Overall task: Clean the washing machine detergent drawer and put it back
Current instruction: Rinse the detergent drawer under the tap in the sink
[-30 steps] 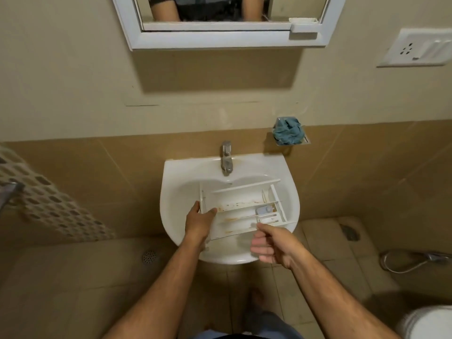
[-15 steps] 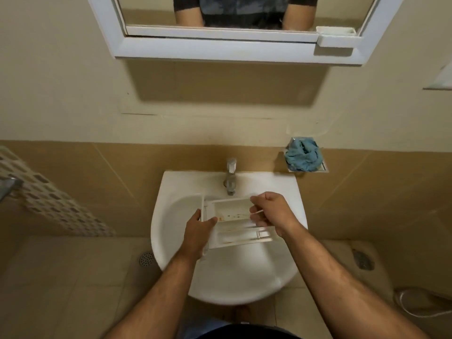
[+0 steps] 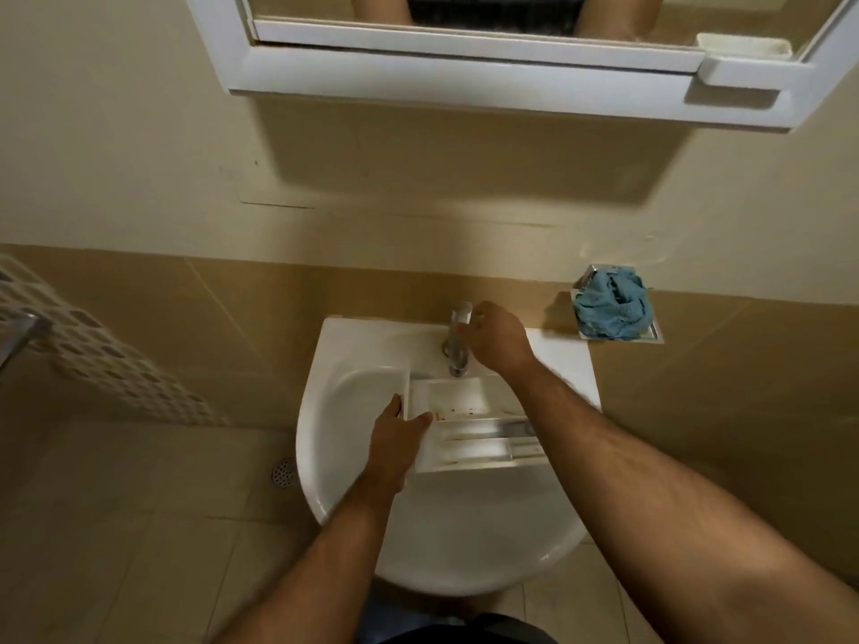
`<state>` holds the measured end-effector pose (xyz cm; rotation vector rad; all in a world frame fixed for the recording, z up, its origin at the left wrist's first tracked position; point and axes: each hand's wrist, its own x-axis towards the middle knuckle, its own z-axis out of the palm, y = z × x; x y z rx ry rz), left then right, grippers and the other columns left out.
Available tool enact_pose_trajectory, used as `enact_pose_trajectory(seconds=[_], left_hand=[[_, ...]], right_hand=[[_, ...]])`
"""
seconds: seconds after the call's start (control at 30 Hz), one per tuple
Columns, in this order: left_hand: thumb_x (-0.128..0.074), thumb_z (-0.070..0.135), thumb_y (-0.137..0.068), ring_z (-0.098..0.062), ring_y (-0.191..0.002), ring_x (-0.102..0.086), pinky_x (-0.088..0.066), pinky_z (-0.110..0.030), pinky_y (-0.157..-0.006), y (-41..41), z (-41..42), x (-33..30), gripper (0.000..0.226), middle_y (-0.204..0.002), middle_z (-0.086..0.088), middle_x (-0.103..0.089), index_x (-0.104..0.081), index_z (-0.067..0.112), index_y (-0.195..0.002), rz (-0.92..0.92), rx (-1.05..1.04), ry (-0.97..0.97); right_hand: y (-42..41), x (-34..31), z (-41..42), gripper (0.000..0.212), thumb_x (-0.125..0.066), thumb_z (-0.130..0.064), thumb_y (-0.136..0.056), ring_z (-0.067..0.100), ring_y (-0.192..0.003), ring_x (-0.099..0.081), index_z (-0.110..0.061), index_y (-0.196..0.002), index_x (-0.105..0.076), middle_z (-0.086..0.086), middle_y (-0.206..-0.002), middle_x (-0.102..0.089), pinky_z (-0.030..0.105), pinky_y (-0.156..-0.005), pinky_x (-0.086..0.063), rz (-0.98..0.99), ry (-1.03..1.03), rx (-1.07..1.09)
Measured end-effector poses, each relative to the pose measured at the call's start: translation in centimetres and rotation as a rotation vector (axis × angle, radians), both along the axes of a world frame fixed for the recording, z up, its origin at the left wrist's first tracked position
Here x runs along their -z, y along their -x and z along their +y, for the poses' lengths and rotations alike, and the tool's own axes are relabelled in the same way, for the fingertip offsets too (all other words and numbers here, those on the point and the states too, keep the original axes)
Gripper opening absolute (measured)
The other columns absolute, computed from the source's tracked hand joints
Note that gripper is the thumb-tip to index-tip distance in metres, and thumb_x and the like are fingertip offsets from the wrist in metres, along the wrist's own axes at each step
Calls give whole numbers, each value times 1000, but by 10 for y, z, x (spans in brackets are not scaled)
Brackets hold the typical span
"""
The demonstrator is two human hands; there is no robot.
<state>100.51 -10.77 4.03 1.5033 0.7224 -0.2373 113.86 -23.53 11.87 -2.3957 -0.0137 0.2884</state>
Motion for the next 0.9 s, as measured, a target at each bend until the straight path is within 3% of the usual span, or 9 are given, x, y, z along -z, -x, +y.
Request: enact_pose_trajectory(seconds=[0.13,0.23,0.3,0.37,0.4,0.5,0.6,0.73,0.9], left_hand=[[-68,19,-91,-31,-129,-53,-43,-46,-109,1,7,6,66,-145,-11,-51,-38,9,-149,17,11,-3],[-67,18,-89,-22,-108,-65,-51,-39,-99,1,12,11,43,-126,-7,-66,-57,14,-131,7,51,-41],[-67,18,-88,-8,-90,-64,-51,-26,-85,1,13,12,28,-112,1,-70,-60,23,-115,-11,70,-53],[-66,20,-89,4,-86,-58,-43,-15,-78,3,13,11,40,-105,19,-62,-58,21,-128,-33,76,-63],[-66,21,-89,1,-91,-58,-41,-14,-81,3,13,11,47,-106,22,-57,-54,18,-135,-36,80,-71],[-66,21,-89,-13,-107,-59,-42,-24,-89,0,11,13,46,-120,13,-59,-55,21,-134,-20,56,-71],[-66,20,-87,-23,-100,-66,-53,-31,-85,-5,7,15,25,-102,3,-69,-60,25,-111,0,1,-57],[-66,20,-89,-25,-104,-66,-53,-44,-97,-12,-3,15,40,-115,-5,-69,-58,17,-128,16,-51,-12],[-67,16,-89,-25,-103,-66,-53,-47,-97,-17,-15,15,40,-114,-4,-69,-60,16,-128,17,-123,27]], right_hand=[[-9,-2,14,30,-58,-40,-90,21,-85,-64,-12,-101,-62,0,-86,-63,29,-69,-46,74,153,2],[-11,-4,22,17,-58,-30,-89,20,-74,-61,-14,-85,-62,-4,-68,-58,27,-61,-42,71,235,14],[-10,-5,24,20,-62,-24,-87,18,-66,-58,-18,-69,-55,-7,-61,-54,24,-53,-37,78,257,35],[-11,-4,24,25,-64,-26,-86,14,-59,-59,-20,-64,-55,-5,-61,-59,23,-48,-38,109,231,58],[-13,-5,24,23,-64,-29,-86,15,-60,-60,-19,-67,-58,-3,-65,-63,24,-51,-43,126,206,72],[-17,-4,24,21,-63,-31,-88,17,-62,-63,-18,-71,-62,3,-76,-69,30,-58,-51,130,175,78],[-21,-3,24,22,-66,-20,-86,22,-68,-67,-16,-65,-59,7,-79,-71,36,-63,-58,160,150,82],[-27,-7,19,16,-61,-15,-83,26,-77,-74,-3,-82,-72,12,-82,-75,34,-67,-58,243,123,13],[-33,-9,12,14,-66,-15,-85,21,-82,-73,-5,-93,-70,6,-91,-75,32,-63,-58,280,79,-85]])
